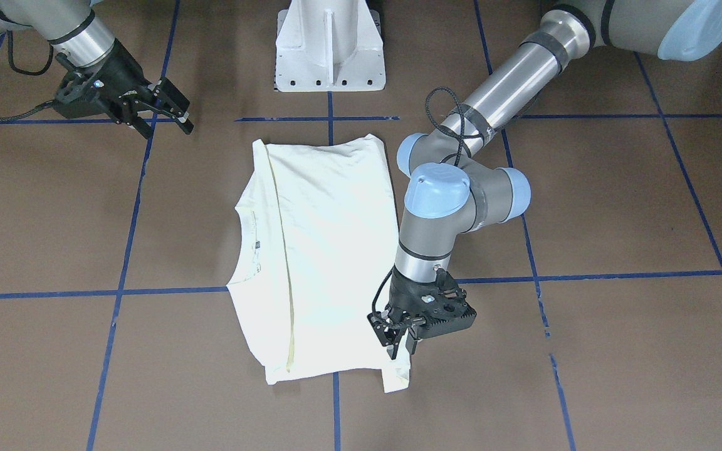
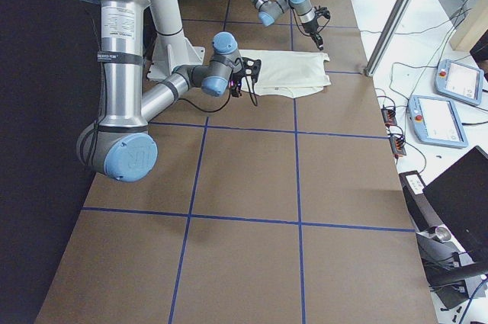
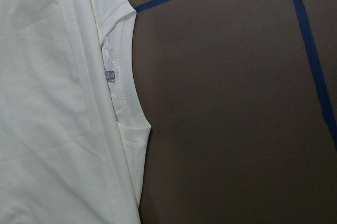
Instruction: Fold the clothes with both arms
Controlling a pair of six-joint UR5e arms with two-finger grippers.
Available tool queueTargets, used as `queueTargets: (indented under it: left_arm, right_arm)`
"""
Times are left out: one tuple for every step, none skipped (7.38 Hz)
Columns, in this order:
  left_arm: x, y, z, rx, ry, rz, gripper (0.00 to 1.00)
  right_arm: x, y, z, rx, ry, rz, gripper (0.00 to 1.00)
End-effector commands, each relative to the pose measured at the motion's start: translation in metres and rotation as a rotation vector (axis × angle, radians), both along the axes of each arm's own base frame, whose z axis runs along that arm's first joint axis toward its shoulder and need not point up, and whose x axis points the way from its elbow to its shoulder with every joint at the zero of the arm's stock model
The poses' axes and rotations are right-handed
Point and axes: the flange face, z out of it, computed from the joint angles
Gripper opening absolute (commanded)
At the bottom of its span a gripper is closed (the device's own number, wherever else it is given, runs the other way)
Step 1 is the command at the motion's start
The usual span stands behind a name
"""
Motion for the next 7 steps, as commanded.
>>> queueTargets:
  left_arm:
    - [-0.043,-0.033,0.005,0.010,-0.028,-0.057,1.00]
    - [-0.054,-0.033,0.000,0.012,-0.009,-0.057,1.00]
    - [-0.066,-0.009,0.012,-0.020,0.020,0.013,1.00]
    - [-0.081,0.023,0.017,-0.074,0.040,0.099,1.00]
    - [-0.102,0.049,0.010,-0.093,0.028,0.109,1.00]
    - [-0.122,0.088,-0.007,-0.105,0.054,0.164,1.00]
    - [-0.119,0.147,-0.026,-0.123,0.044,0.238,1.00]
  right_arm:
    - [-0.006,-0.006,-0.004,0.001,-0.002,0.001,1.00]
    - [-0.009,-0.008,0.006,-0.005,0.035,-0.004,1.00]
    - [-0.022,-0.009,-0.001,0.007,0.057,-0.024,1.00]
    - [-0.036,-0.017,-0.012,0.019,0.126,-0.034,1.00]
    - [-0.064,-0.019,-0.038,0.047,0.189,-0.043,1.00]
    - [-0.100,-0.021,-0.059,0.042,0.255,-0.055,1.00]
    - [-0.151,-0.024,-0.087,0.066,0.340,-0.093,1.00]
